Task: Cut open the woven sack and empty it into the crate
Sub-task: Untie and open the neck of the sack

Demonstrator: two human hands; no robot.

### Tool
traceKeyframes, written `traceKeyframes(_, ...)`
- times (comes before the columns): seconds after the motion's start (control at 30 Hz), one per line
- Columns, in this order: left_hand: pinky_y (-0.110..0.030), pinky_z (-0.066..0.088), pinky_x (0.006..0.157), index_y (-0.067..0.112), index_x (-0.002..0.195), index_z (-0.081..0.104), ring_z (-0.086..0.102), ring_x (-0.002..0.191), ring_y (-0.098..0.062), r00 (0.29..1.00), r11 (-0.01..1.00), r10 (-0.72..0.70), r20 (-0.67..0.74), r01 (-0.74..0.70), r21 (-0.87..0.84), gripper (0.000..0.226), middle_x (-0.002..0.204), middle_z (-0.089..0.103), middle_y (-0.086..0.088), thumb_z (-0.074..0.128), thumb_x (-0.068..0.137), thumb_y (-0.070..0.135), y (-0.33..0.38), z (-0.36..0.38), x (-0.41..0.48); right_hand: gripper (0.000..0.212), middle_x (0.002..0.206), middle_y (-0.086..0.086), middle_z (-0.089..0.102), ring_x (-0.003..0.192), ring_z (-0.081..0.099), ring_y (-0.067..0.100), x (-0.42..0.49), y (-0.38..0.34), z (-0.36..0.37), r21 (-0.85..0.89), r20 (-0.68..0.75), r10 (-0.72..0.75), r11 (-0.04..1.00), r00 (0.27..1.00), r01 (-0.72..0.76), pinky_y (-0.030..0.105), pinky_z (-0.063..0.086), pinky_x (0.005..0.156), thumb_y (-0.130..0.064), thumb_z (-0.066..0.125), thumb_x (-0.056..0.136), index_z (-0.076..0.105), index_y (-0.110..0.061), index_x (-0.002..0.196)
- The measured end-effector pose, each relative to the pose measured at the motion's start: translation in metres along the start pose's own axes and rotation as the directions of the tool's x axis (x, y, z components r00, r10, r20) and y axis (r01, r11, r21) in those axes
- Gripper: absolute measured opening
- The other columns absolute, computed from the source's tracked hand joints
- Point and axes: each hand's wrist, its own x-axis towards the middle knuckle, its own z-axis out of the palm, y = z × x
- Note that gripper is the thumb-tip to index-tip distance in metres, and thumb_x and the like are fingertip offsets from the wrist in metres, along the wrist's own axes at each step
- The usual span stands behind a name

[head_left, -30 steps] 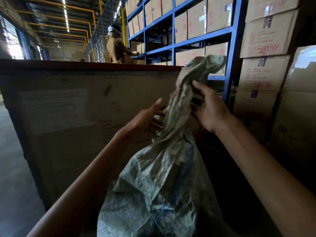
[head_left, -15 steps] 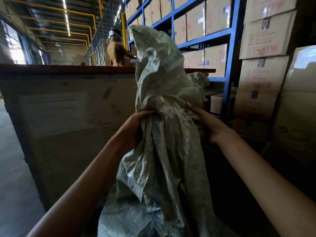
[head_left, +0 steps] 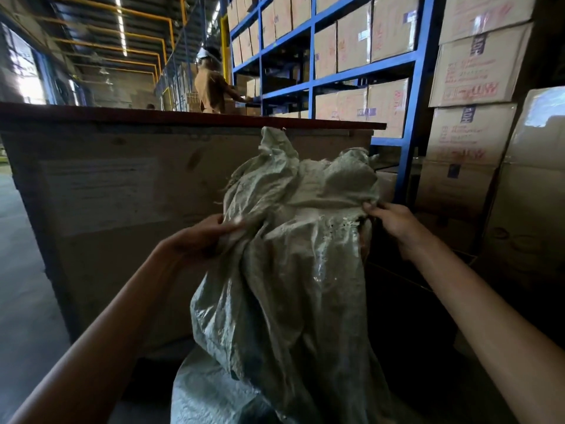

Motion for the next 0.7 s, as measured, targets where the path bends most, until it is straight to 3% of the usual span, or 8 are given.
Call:
traceKeyframes(0.1,-0.038,0.058,0.09,0.025,0.13,0.062,0.074,0.107,-0.019,0.999,0.983,0.036,0.005,-0.035,-0.178,0.083,0.118,0.077,-0.002,0.049,0.072,0.083,0.012,0.009,0.008,0.026,0.09,0.005,0.07,0.077,0.067,0.019,0.002,-0.002,0.014,-0.03,0.029,0.021,0.999,0.999,-0.02,0.03,0.053,0.066,-0.01,0.053,0.099,0.065,-0.006,0.122)
traceKeyframes(0.17,-0.042,0.054,0.098,0.017,0.136,0.061,0.071,0.114,-0.027,0.994,0.974,0.04,-0.099,-0.061,-0.22,0.073,0.127,0.072,-0.01,0.06,0.084,0.068,0.019,0.014,0.011,0.025,0.101,0.011,0.072,0.082,0.068,0.024,-0.002,-0.009,0.023,0.017,0.04,0.094,0.995,0.995,-0.095,0.034,0.056,0.074,-0.016,0.053,0.098,0.069,-0.009,0.115)
traceKeyframes(0.23,-0.035,0.057,0.09,0.004,0.125,0.065,0.073,0.099,-0.023,0.945,0.997,0.061,-0.322,-0.073,-0.025,0.055,0.12,0.073,-0.012,0.079,0.085,0.039,0.018,0.02,0.013,0.031,0.114,0.012,0.072,0.093,0.069,0.027,-0.01,-0.021,0.03,0.136,0.063,0.147,0.979,0.987,-0.154,0.038,0.055,0.086,-0.037,0.06,0.092,0.071,-0.015,0.11)
traceKeyframes(0.3,-0.027,0.057,0.08,0.007,0.11,0.067,0.07,0.082,-0.012,0.865,0.974,0.201,-0.459,-0.126,0.189,0.03,0.108,0.074,-0.008,0.08,0.086,0.02,0.016,0.034,0.017,0.053,0.112,0.009,0.071,0.098,0.067,0.026,-0.018,-0.031,0.042,0.149,0.115,0.131,0.978,0.985,-0.148,0.036,0.053,0.079,-0.058,0.069,0.08,0.066,-0.018,0.116)
traceKeyframes(0.4,-0.027,0.061,0.082,0.016,0.104,0.076,0.076,0.088,-0.01,0.892,0.975,0.218,-0.395,-0.214,0.056,0.039,0.102,0.08,0.0,0.082,0.08,0.046,0.019,0.07,0.02,0.099,0.13,0.008,0.06,0.113,0.061,0.031,-0.024,-0.024,0.077,0.071,0.007,0.143,0.987,0.99,-0.143,0.037,0.051,0.091,-0.064,0.08,0.064,0.044,-0.015,0.142)
traceKeyframes(0.5,-0.031,0.059,0.087,0.022,0.083,0.076,0.074,0.094,-0.015,0.838,0.984,0.176,-0.516,-0.138,0.111,0.037,0.095,0.079,0.001,0.08,0.076,0.058,0.009,0.088,0.033,0.065,0.148,0.014,0.045,0.135,0.046,0.032,-0.021,0.002,0.112,-0.123,-0.261,-0.059,0.992,0.964,0.027,0.031,0.037,0.105,-0.035,0.059,0.096,0.032,-0.006,0.148)
traceKeyframes(0.6,-0.039,0.053,0.089,0.008,0.106,0.076,0.067,0.109,-0.037,0.688,0.946,0.236,-0.686,-0.001,0.325,0.031,0.111,0.073,-0.022,0.071,0.088,0.032,-0.001,0.076,0.035,0.047,0.146,0.023,0.047,0.134,0.047,0.035,-0.016,0.017,0.109,-0.329,-0.352,-0.248,0.936,0.902,0.129,0.034,0.036,0.105,-0.022,0.04,0.105,0.035,0.0,0.146)
traceKeyframes(0.7,-0.045,0.051,0.095,-0.004,0.125,0.066,0.06,0.121,-0.046,0.52,0.946,0.134,-0.843,0.186,0.265,0.039,0.127,0.064,-0.031,0.061,0.094,0.018,-0.021,0.021,0.024,0.036,0.135,0.025,0.054,0.125,0.053,0.038,0.003,0.039,0.049,-0.427,-0.425,-0.28,0.9,0.861,0.082,0.039,0.041,0.099,-0.013,0.041,0.103,0.046,0.001,0.135)
